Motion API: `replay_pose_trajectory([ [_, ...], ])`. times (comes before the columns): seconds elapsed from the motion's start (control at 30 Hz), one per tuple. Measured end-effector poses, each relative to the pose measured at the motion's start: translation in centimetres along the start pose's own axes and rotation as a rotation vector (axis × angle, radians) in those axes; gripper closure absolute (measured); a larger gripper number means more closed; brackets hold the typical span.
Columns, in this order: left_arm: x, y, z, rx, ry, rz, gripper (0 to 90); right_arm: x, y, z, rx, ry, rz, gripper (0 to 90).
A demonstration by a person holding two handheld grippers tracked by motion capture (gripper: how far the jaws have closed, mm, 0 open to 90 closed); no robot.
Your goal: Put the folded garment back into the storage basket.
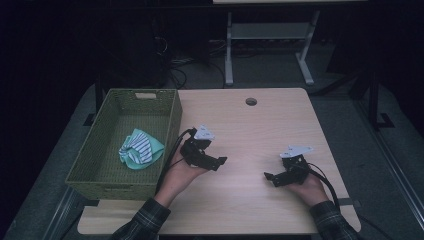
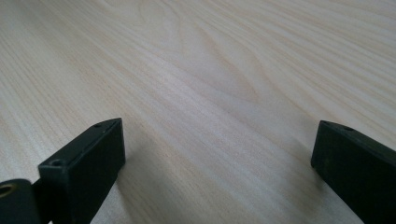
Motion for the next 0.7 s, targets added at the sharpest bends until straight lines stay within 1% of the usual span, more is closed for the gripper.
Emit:
replay_pose_trajectory([
  [0.13, -0.1, -0.8, 1.1, 0.015, 0.011, 0.007, 17.7, 0.0, 0.0, 0.0, 0.001, 0.0, 0.001, 2.7],
  [0.17, -0.2, -1.1, 1.3, 0.027, 0.013, 0.005, 17.7, 0.0, 0.0, 0.0, 0.001, 0.0, 0.003, 2.7],
  [0.27, 0.0, -2.0, 2.2, 0.044, 0.026, 0.008, 17.7, 0.0, 0.0, 0.0, 0.001, 0.0, 0.003, 2.7],
  [0.3, 0.0, -2.5, 2.5, 0.059, 0.027, 0.009, 17.7, 0.0, 0.0, 0.0, 0.001, 0.0, 0.0, 2.7],
  [0.43, 0.0, -3.4, 3.5, 0.085, 0.029, 0.016, 17.7, 0.0, 0.0, 0.0, 0.002, 0.0, 0.003, 2.7],
  [0.5, -0.1, -3.8, 3.9, 0.097, 0.036, 0.025, 17.7, 0.0, 0.0, 0.0, 0.002, 0.0, 0.004, 2.7],
  [0.7, 0.0, -5.3, 4.9, 0.134, 0.035, 0.021, 17.7, 0.0, 0.0, 0.0, 0.002, 0.0, 0.003, 2.7],
])
Point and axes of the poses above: each handheld gripper's, and its own axes: z roughly forward along the jaws, y roughly out of its top, x roughly to its left, the point moved 7 cm from there along z, roughly forward along the jaws, and after that the axes turned 9 degrees about -x, right-handed, at the moved point
